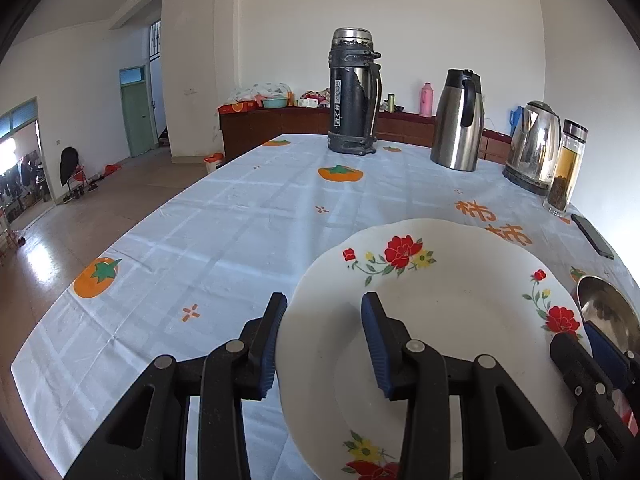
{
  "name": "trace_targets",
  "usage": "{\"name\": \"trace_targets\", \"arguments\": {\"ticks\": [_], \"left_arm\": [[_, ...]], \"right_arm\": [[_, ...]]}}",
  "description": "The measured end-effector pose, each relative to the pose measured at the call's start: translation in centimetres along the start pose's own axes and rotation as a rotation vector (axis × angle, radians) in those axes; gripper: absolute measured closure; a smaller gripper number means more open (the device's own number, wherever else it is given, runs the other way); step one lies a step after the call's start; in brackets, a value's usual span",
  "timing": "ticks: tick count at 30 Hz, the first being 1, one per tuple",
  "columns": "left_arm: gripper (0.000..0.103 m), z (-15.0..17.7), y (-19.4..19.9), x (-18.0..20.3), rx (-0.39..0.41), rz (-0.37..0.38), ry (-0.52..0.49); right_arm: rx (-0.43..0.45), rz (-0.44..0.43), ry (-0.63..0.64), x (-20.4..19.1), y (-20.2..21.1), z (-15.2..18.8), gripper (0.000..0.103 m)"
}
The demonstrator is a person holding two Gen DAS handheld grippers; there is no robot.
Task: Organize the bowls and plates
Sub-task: 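Lift the red-flower plate with the left tool over the plate stack, then lower the red-flower plate onto the stacked plates with the left tool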
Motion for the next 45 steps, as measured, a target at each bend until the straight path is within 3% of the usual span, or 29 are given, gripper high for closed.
{"name": "trace_targets", "arguments": {"ticks": [18,45], "left_arm": [[0.061,0.9,-1.9,0.0,-0.083,0.017,0.018],[0.061,1.2,-2.9,0.0,-0.135,0.019,0.016]], "right_arm": [[-0.07,0.015,0.023,0.0,-1.6,0.3,0.08],[-0.154,0.044,0.047,-0.2,-3.5,0.7,0.08]]}}
Point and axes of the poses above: each gripper's, at about its wrist camera, not at the fingertips, and y roughly against the way its jaws point, x to its right, z to its underside, the point moved 7 cm from there along -y, roughly the way its jaws point, and after that the axes turned 15 degrees about z, right-handed, at the moved point
